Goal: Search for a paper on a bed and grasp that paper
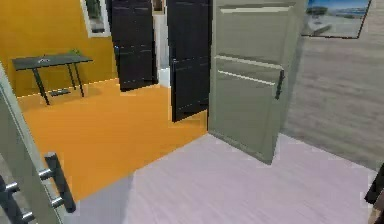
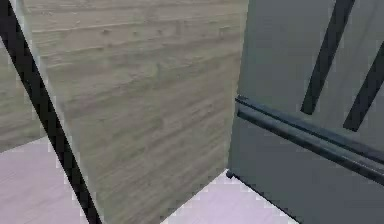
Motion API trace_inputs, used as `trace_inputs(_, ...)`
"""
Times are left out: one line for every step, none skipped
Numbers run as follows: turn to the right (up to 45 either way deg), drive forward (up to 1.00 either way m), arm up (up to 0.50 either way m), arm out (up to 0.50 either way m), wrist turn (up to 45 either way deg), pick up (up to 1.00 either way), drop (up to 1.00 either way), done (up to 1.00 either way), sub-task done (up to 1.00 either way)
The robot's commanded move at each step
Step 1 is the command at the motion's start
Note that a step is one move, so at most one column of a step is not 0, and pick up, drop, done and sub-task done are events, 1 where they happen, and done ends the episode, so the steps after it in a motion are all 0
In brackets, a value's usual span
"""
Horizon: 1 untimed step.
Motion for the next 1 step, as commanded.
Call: trace_inputs(0.0,0.65,0.00,0.00,0.0,0.00,0.00,0.00,0.00)
